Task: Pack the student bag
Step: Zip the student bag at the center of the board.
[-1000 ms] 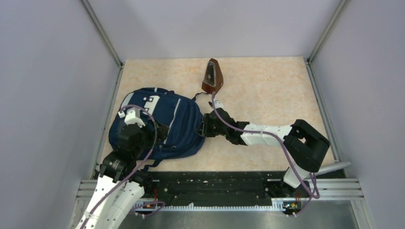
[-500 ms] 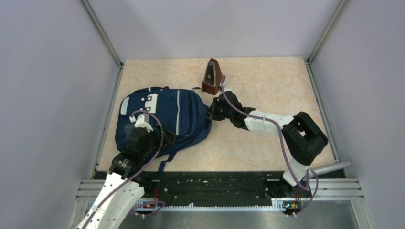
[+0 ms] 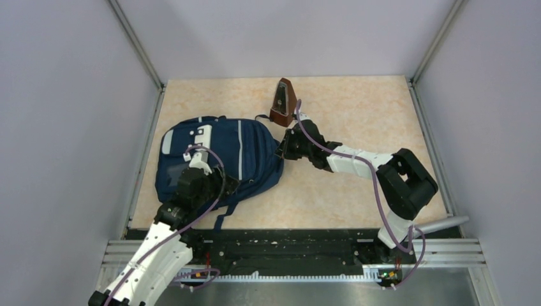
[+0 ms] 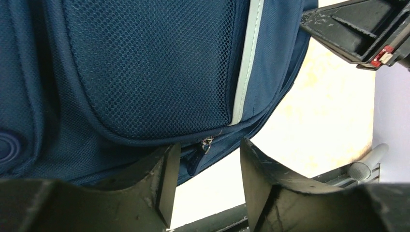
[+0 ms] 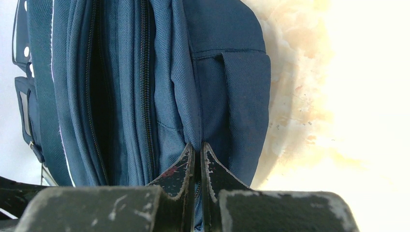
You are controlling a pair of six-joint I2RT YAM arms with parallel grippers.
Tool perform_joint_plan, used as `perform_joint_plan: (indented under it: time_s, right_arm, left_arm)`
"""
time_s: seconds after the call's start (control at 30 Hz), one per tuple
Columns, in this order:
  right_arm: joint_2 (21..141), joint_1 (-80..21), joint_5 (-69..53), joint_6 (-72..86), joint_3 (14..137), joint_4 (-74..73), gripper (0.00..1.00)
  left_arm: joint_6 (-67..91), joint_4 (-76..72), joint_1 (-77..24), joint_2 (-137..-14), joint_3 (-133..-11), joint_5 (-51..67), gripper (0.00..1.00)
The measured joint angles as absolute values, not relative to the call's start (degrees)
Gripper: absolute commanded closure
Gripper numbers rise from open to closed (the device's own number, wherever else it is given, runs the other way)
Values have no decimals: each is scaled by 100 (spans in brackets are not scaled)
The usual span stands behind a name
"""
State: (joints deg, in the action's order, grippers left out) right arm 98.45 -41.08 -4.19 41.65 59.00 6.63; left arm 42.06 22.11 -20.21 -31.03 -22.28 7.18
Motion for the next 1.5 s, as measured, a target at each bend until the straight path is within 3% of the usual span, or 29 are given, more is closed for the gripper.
perform_joint_plan:
  time_s: [0.33, 0.63, 0.9, 1.03, 1.2, 1.5]
  right_arm:
    - [9876, -4108, -434, 4158, 5902, 681, 100]
    - [9902, -4108, -445, 4158, 5902, 694, 100]
    - [9909, -4108, -467, 4169, 5902, 722, 100]
    - [9909, -4108, -469, 4174, 5902, 722, 100]
    - [9909, -4108, -467, 4176, 5902, 722, 100]
    - [9896, -4174, -368, 4202, 5780, 878, 100]
  left_arm:
    - [4191, 1997, -2176, -3238, -2091, 742, 55]
    - [4189, 1920, -2379, -3361, -2012, 419, 67]
    - [4198, 1813, -2794, -3656, -2012, -102, 68]
    - [4217, 1769, -3037, -3820, -2014, -432, 78]
    - [4278, 1758, -3293, -4018, -2086, -742, 100]
    - [4700, 1688, -3446, -4023, -2143, -838, 100]
